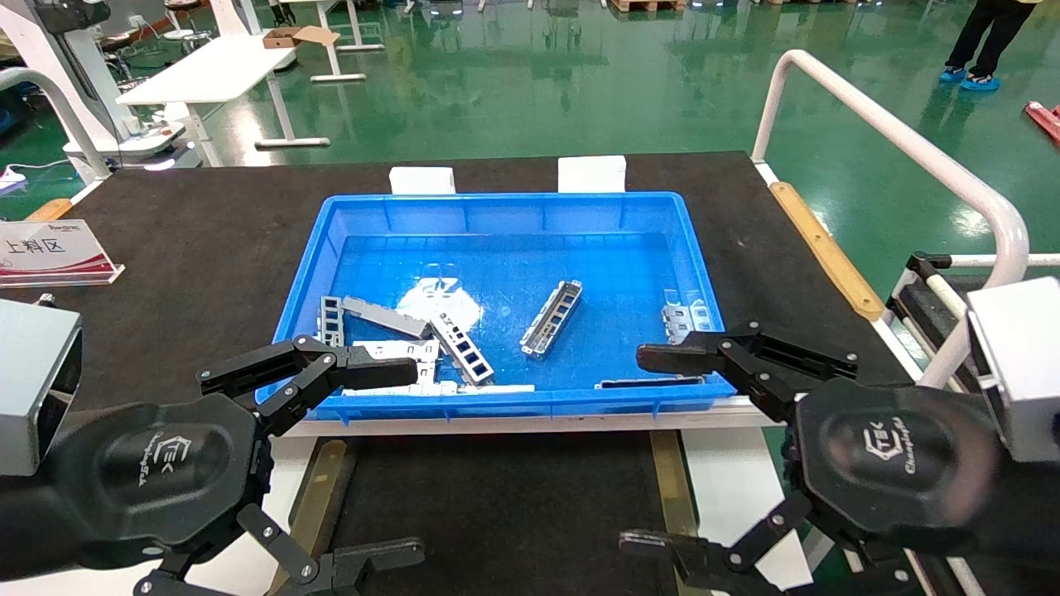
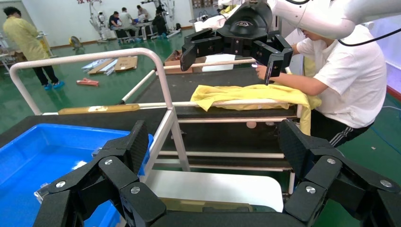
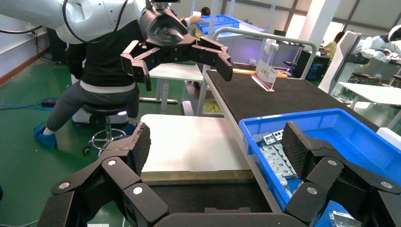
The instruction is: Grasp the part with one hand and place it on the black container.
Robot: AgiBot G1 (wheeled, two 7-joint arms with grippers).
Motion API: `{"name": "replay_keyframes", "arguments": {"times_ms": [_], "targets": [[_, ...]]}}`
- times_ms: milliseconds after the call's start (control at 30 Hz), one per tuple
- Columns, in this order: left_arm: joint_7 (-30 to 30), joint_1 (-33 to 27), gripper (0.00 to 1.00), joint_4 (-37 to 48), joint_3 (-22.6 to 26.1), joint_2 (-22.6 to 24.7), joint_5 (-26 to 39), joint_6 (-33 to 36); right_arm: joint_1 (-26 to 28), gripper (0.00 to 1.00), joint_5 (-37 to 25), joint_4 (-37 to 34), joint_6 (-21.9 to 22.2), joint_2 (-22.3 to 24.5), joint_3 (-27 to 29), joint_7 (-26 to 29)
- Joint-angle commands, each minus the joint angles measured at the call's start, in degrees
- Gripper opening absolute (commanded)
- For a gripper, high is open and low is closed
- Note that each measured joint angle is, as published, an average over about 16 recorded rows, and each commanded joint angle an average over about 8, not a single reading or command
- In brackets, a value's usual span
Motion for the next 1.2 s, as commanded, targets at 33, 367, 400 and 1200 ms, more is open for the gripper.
{"name": "replay_keyframes", "arguments": {"times_ms": [33,367,400,1200], "targets": [[0.0,0.0,1.00,0.0,0.0,0.0,0.0,0.0,0.0,1.00,0.0,0.0,0.0,0.0,0.0,0.0],[0.6,-0.8,1.00,0.7,0.6,0.9,1.4,-0.4,0.0,1.00,0.0,0.0,0.0,0.0,0.0,0.0],[0.8,-1.1,1.00,1.0,0.7,1.1,1.8,-0.6,0.0,1.00,0.0,0.0,0.0,0.0,0.0,0.0],[20.0,-14.5,1.00,38.1,5.9,19.2,12.1,1.2,0.0,1.00,0.0,0.0,0.0,0.0,0.0,0.0]]}}
